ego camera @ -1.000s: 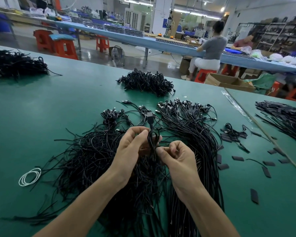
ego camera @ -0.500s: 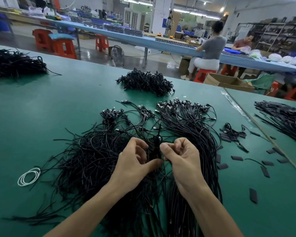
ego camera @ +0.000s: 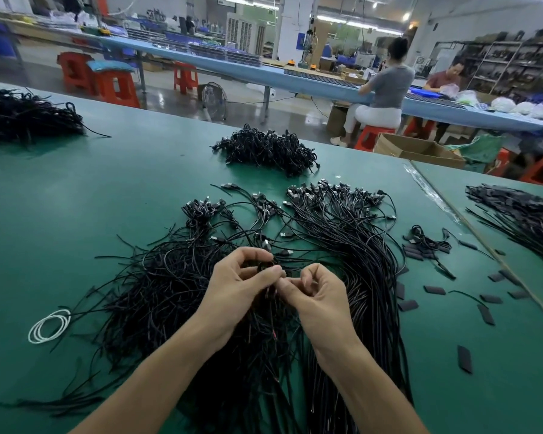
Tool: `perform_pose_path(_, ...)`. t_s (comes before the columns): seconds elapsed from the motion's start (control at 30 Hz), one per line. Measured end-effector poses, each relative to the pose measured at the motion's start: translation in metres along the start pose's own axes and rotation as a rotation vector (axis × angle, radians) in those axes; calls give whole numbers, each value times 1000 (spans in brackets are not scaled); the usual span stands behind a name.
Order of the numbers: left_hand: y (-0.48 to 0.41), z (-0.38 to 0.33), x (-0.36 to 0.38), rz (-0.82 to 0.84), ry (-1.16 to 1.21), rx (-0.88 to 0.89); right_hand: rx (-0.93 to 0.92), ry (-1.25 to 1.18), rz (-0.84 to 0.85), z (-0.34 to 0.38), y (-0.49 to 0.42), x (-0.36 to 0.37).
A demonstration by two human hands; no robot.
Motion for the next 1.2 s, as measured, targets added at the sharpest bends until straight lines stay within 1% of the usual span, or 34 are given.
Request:
perform_pose_path(0.1, -3, -4, -6, 69, -93, 81, 44, -15, -14, -7, -2, -6)
perform_pose_path(0.17, -8, -10, -10, 85, -232, 164, 88, 24, 13, -8, -5, -12)
perform_pose_path(0.2, -14, -14, -14, 56, -335, 206, 119, 65, 19, -9, -8, -17)
perform_pose_path(0.23, -22, -17, -20, -8, -445, 234, 153, 114, 14, -11, -11, -23)
perform_pose_path(0.3, -44, -26, -36, -202, -621, 260, 224, 239, -24, -15, -15, -38)
perform_pose_path(0.37, -67, -34, -53, -374, -767, 256, 268, 423, -61, -21, -18, -53)
perform_pose_path(0.4, -80, -35, -63, -420, -835, 236, 275, 528, -81, -24, -18, -60)
perform_pose_path(0.47, -105, -36, -79, -462, -934, 162, 270, 725, -94, -30, -20, -71)
perform_pose_path(0.57, -137, -30, -103, -459, -951, -11, 262, 936, -16, -38, -27, -74)
perform_pose_path(0.63, -153, -22, -116, -420, -986, -117, 249, 996, 28, -42, -32, -71)
perform_pose_path(0.7, -161, -12, -124, -358, -1089, -197, 250, 1005, 52, -43, -36, -67)
perform_pose_path(0.77, -164, -5, -128, -333, -1187, -227, 272, 982, 67, -44, -38, -65)
perform_pose_path(0.8, -162, -4, -129, -381, -1207, -196, 280, 976, 70, -46, -38, -64)
perform_pose_path(0.83, -158, -5, -127, -458, -1228, -114, 284, 976, 69, -46, -37, -64)
perform_pose_path(0.87, -152, -6, -123, -523, -1268, 15, 283, 976, 64, -47, -36, -64)
perform_pose_path(0.9, -145, -7, -118, -536, -1308, 152, 281, 973, 59, -46, -36, -64)
perform_pose_path(0.93, -138, -6, -112, -486, -1355, 275, 279, 966, 54, -45, -35, -64)
perform_pose_path(0.97, -130, -5, -105, -390, -1415, 366, 276, 959, 51, -44, -35, -63)
perform_pose_path(1.0, -124, -3, -99, -272, -1487, 407, 276, 952, 49, -43, -34, -63)
perform_pose_path(1.07, -114, 2, -88, -70, -1676, 379, 279, 937, 47, -40, -33, -61)
perform_pose_path(1.1, -112, 5, -85, -4, -1769, 338, 279, 928, 46, -40, -32, -60)
perform_pose_path(1.13, -110, 8, -81, 37, -1844, 292, 277, 919, 46, -39, -31, -59)
perform_pose_path(1.2, -107, 12, -76, 64, -1971, 204, 275, 902, 46, -39, -28, -57)
Point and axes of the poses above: each hand's wrist, its own y-axis away from the middle knuckle, its own x-axis out of the palm, z = x × y, the point moved 1 cm from there along -y, towards the middle knuckle, and after that the axes turned 10 degrees about z, right-handed, at the moved point
